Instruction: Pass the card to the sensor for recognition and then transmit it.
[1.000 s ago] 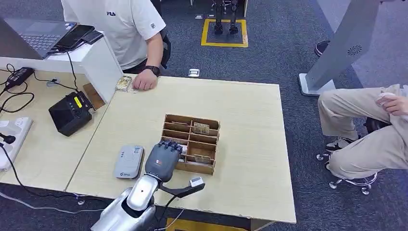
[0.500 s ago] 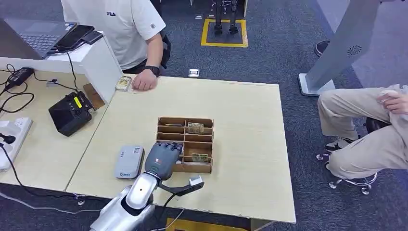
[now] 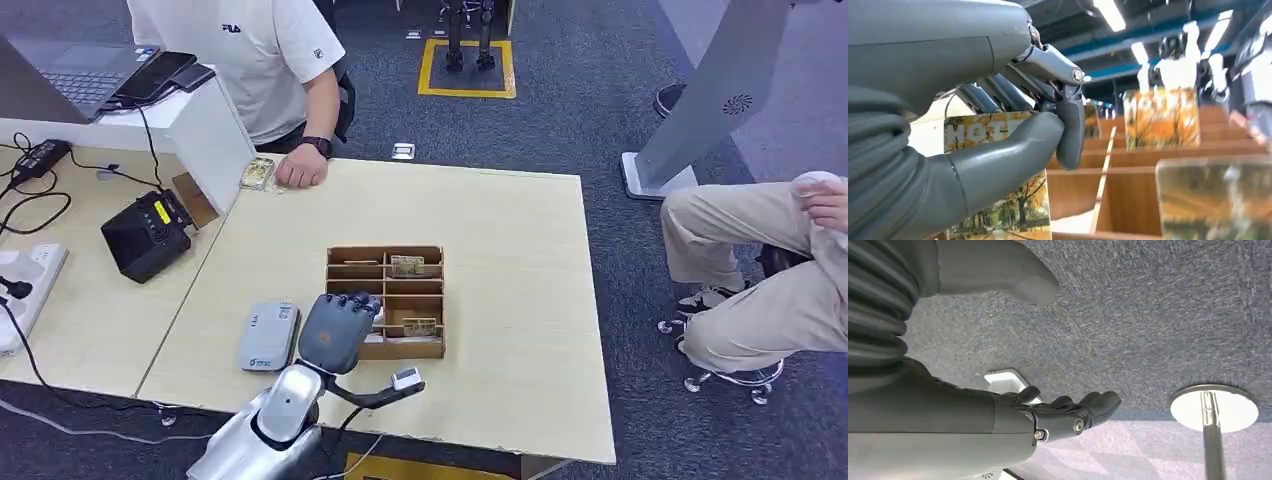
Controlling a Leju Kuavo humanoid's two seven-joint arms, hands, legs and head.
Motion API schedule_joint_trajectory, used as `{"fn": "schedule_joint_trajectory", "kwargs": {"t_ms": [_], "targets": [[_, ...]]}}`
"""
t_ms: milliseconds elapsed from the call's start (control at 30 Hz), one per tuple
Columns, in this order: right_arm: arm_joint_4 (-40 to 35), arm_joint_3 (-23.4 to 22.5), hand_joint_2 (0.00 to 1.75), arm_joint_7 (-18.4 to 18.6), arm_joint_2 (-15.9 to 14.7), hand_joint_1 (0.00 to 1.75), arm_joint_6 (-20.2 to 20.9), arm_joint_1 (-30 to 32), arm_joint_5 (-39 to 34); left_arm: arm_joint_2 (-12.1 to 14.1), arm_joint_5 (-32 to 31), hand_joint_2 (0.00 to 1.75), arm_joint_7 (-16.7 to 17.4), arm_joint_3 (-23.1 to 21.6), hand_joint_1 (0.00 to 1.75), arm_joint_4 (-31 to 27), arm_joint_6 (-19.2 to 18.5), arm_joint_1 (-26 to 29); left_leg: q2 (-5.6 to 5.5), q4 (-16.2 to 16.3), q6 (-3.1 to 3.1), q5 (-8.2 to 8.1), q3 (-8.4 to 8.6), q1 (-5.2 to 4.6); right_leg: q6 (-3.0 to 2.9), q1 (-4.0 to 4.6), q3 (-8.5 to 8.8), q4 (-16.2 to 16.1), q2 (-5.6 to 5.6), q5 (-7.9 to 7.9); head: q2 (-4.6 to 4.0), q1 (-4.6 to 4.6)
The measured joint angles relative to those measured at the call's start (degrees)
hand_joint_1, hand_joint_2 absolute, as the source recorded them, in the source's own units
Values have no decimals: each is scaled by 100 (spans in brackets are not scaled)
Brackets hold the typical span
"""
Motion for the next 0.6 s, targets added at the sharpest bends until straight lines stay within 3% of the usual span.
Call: {"fn": "schedule_joint_trajectory", "kwargs": {"t_ms": [233,600], "targets": [[0,0,175,-87,0,0,0,0,-22,-59,101,175,-306,109,175,-94,782,90,0,0,0,0,0,0,0,0,0,0,0,0,0,2],[0,0,175,-94,0,0,0,1,-17,-247,199,175,-885,523,175,-586,824,359,0,0,0,0,0,0,0,0,0,0,0,0,0,0]]}}
